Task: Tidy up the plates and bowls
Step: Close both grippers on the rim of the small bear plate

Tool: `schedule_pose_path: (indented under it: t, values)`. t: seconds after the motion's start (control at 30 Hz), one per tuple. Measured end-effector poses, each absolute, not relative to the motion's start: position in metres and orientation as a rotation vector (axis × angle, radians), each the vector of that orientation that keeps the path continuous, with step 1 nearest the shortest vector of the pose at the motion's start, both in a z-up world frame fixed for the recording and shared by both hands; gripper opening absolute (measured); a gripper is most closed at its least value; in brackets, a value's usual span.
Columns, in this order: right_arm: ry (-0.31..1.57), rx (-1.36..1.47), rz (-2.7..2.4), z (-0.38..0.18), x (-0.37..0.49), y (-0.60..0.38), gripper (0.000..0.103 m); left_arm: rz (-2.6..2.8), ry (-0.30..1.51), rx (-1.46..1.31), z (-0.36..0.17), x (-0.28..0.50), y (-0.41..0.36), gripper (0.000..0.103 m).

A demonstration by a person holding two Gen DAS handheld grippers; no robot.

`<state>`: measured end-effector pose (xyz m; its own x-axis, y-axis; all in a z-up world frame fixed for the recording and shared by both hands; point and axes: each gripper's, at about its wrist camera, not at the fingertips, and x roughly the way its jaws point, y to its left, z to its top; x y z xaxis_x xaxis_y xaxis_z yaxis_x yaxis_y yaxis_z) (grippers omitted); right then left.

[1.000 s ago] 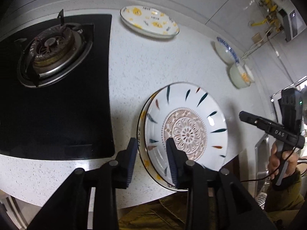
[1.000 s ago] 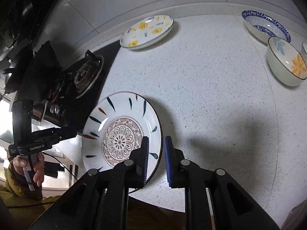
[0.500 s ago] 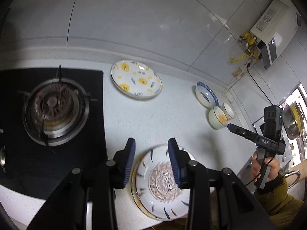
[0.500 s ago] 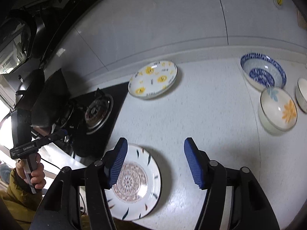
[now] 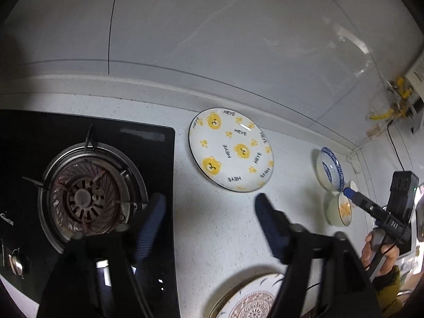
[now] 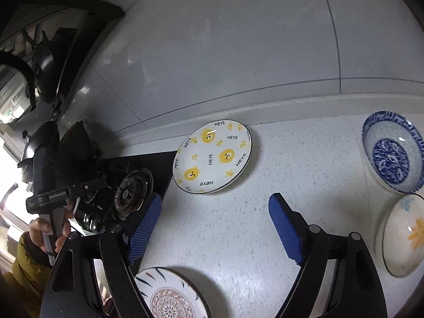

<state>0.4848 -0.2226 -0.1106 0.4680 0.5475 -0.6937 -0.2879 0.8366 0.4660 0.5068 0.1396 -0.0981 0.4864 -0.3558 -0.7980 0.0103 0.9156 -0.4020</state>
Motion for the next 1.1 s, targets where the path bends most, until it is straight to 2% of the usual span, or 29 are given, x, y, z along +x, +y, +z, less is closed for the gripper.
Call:
schedule_pose_path:
  t: [0.6,0.73,0.9,1.1]
  values:
    - [1.099,0.306,0.555,-0.186,0.596,-0.189,0.080,-0.159,1.199,-0.383,-0.183,0.632,0.125,0.075]
    - [1.147,0.332,0.571,-0.202,0.615,-0.185,0.079,-0.184,1.243,-0.405,-0.202,0.648,0.118,0.073]
    - [1.198,0.382,0.601,-0.219,0.632,-0.182,0.079,-0.211,1.293,-0.435,-0.225,0.660,0.111,0.063]
    - [1.250,0.391,0.633,-0.232,0.642,-0.173,0.055,-0.253,1.321,-0.472,-0.242,0.671,0.103,0.052]
